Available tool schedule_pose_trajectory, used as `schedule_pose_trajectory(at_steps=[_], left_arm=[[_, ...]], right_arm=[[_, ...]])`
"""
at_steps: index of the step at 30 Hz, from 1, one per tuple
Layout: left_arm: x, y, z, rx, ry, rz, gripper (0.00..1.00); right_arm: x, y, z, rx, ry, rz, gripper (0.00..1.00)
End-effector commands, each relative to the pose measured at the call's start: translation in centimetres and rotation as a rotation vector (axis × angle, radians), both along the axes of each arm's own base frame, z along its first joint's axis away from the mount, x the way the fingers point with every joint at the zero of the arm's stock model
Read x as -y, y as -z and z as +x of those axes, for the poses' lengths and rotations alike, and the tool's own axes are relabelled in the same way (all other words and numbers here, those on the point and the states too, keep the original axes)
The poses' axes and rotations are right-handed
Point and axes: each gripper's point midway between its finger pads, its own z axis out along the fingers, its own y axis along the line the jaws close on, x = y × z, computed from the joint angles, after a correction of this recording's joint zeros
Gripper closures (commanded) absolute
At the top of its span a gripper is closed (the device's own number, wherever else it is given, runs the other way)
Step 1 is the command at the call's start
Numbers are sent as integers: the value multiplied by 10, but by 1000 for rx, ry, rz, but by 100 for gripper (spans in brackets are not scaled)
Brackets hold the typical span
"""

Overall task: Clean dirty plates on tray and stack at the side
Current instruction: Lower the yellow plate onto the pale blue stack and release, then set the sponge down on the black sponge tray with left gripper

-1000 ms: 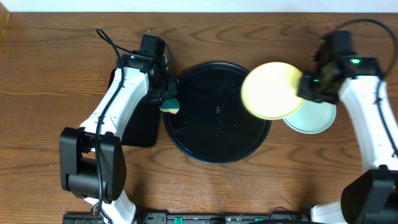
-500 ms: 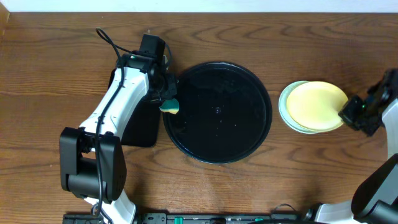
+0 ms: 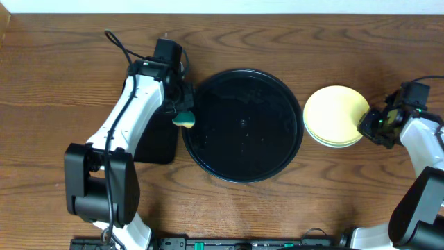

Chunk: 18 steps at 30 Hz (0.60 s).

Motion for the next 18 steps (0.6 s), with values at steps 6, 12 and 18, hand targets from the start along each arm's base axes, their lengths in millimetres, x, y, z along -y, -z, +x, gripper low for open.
schedule_pose_trajectory(at_steps=[6, 12, 18], left_arm=[[-54, -64, -1, 156, -88, 113, 92], [-86, -79, -2, 195, -106, 148, 93], [-118, -54, 5, 168, 4, 231, 93]], right_arm=[[-1, -17, 3, -1, -17, -37, 33], [-13, -65, 16, 4, -97, -11, 33], [-49, -109, 39, 78, -245, -11, 32]])
